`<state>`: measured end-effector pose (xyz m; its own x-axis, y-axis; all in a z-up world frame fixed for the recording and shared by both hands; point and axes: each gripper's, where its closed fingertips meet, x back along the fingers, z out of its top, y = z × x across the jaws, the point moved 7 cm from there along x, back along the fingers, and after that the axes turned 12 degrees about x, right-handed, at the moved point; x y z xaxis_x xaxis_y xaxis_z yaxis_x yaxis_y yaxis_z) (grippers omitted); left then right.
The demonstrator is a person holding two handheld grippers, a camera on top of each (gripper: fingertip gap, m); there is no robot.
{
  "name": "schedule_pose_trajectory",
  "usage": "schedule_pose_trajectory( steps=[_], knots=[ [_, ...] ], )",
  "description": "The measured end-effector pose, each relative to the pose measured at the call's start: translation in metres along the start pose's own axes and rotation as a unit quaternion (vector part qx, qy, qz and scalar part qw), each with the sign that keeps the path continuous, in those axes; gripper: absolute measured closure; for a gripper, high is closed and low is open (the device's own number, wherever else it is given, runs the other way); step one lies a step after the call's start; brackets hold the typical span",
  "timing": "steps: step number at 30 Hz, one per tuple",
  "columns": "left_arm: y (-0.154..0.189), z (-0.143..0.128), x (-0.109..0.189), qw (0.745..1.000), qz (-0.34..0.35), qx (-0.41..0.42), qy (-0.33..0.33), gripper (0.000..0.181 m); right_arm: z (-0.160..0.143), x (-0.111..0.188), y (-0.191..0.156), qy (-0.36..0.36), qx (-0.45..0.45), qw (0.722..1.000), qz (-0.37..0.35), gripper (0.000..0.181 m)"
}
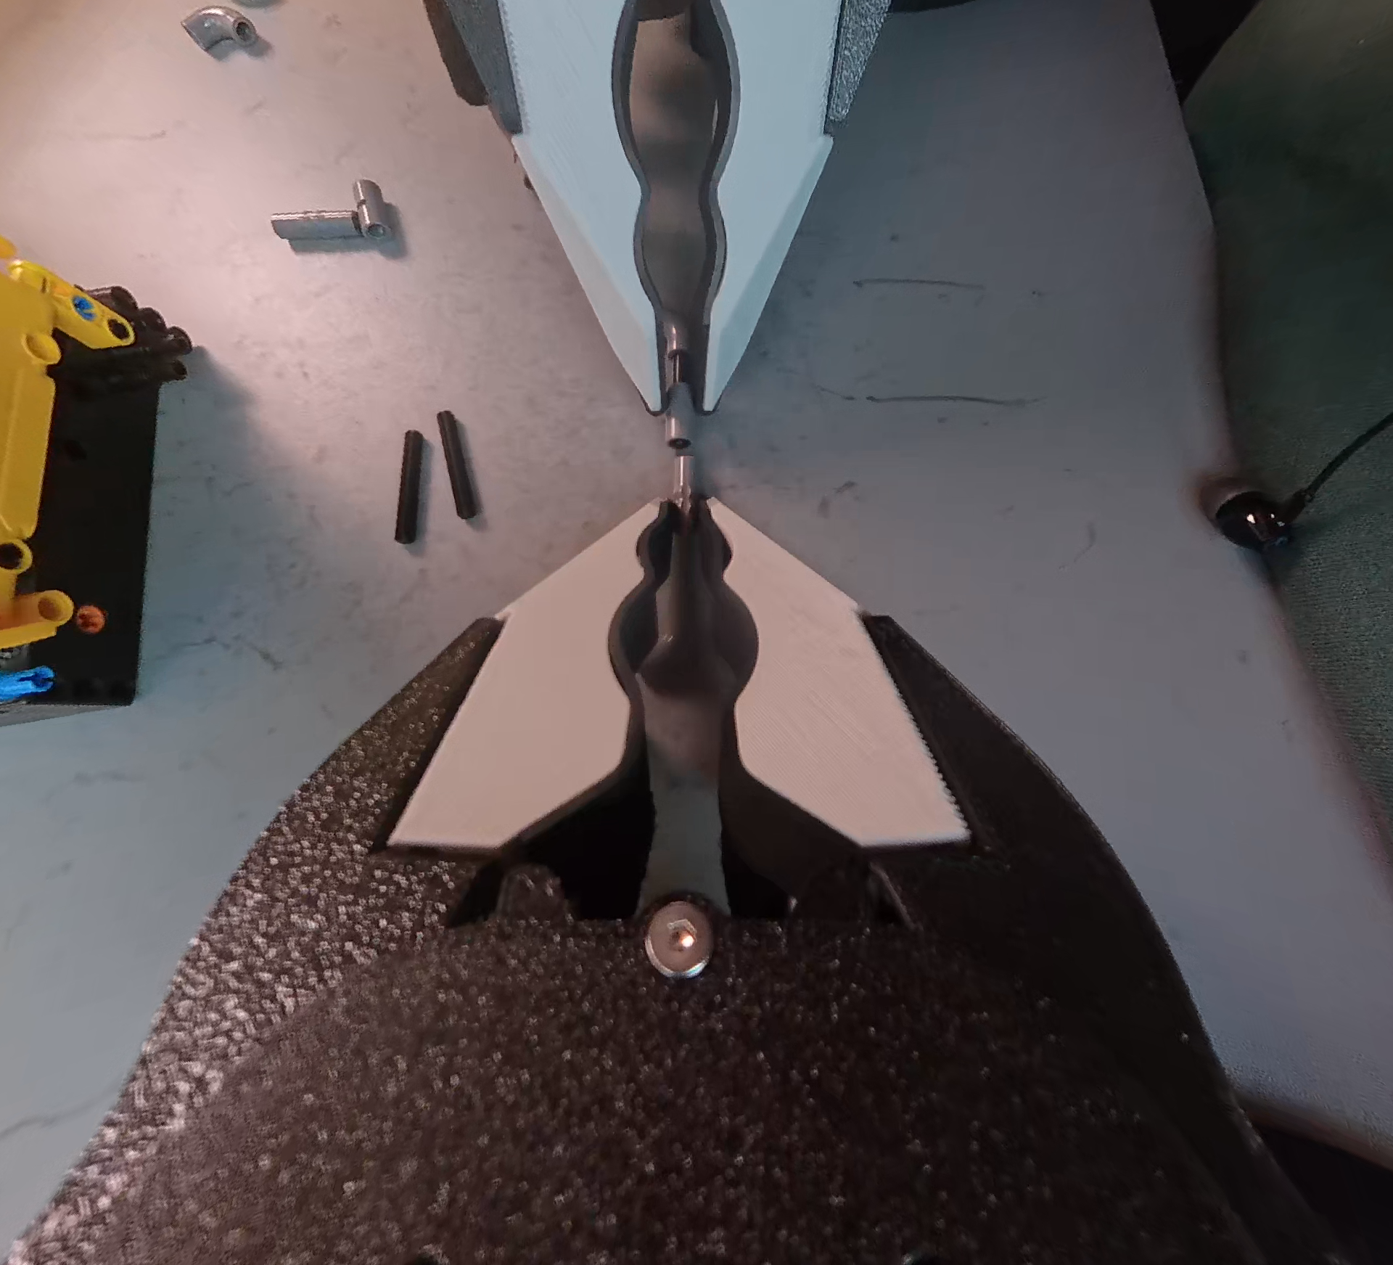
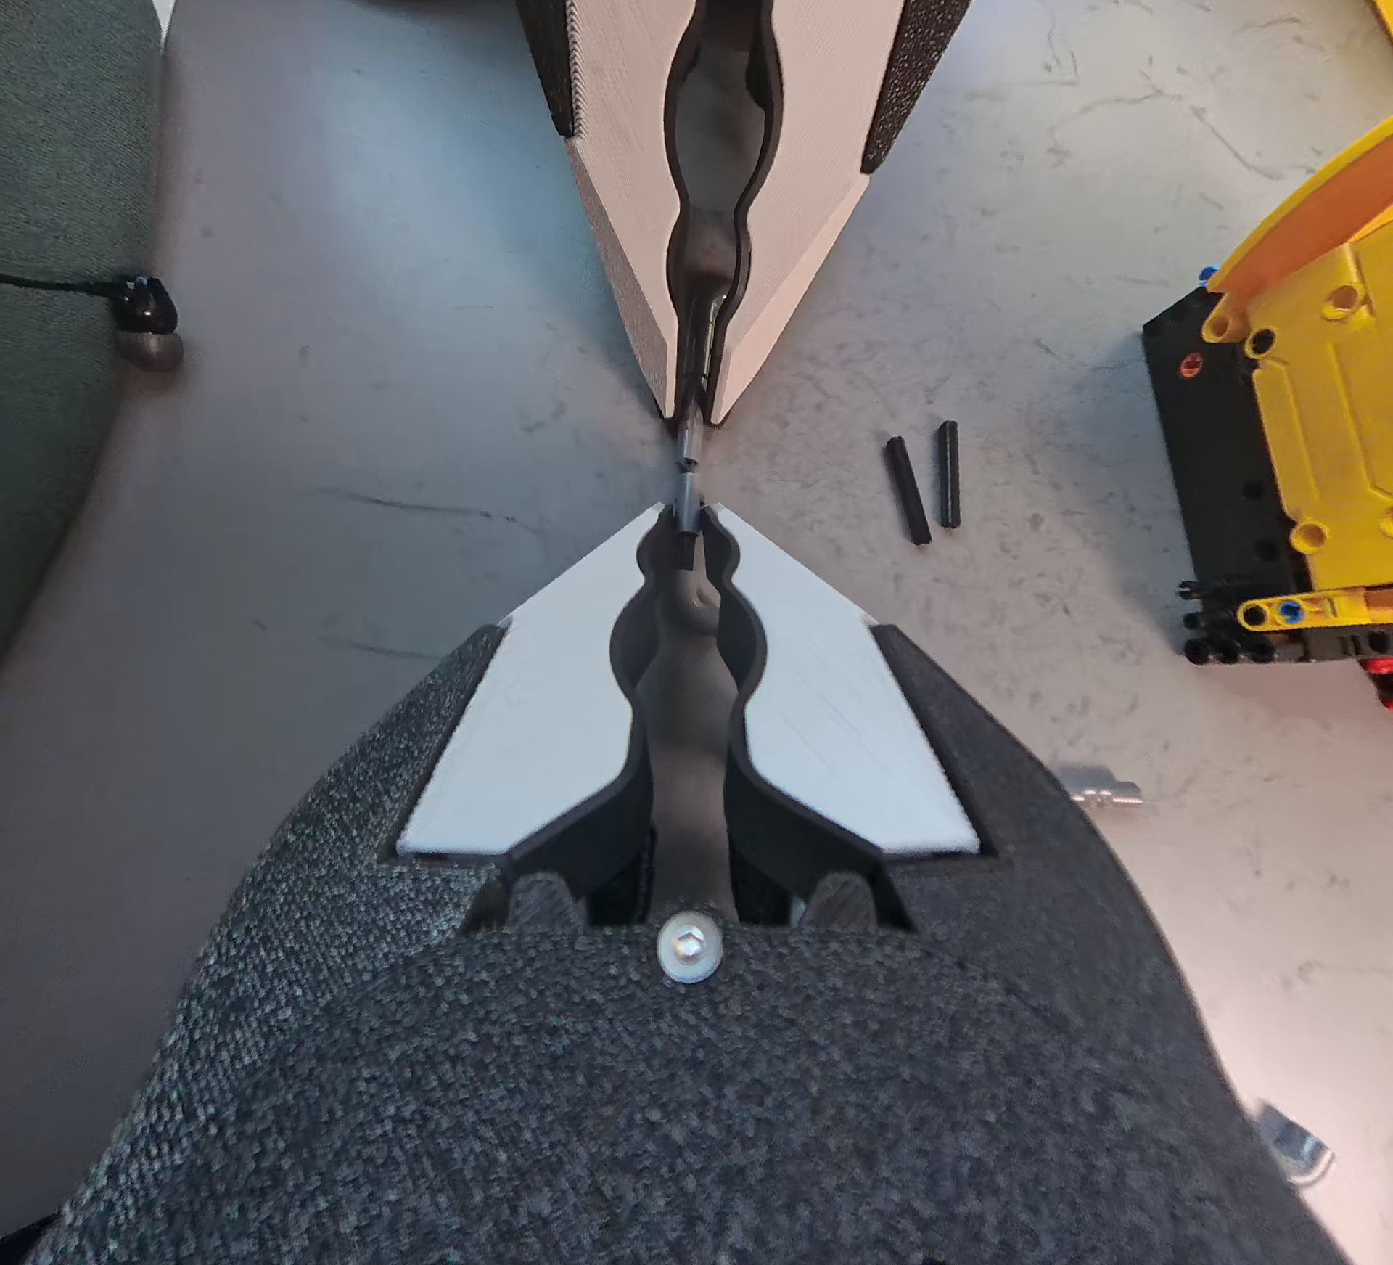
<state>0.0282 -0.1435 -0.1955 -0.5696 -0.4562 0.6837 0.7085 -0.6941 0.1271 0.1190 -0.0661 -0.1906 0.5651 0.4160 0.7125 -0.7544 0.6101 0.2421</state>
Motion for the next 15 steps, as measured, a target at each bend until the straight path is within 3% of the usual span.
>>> schedule_pose_trajectory(
  steps=[12, 15],
  knots=[
    [0.0004, -0.0001, 0.0001, 1.000, 0.002, 0.000, 0.000, 0.176, 0.0017, -0.0012, -0.0025, -0.001, 0.008, 1.000, 0.001, 0.173],
    [0.0006, -0.0003, 0.0002, 1.000, 0.003, -0.001, 0.001, 0.176, 0.0026, 0.0006, -0.0023, 0.005, 0.005, 1.000, 0.003, 0.163]
  ],
)
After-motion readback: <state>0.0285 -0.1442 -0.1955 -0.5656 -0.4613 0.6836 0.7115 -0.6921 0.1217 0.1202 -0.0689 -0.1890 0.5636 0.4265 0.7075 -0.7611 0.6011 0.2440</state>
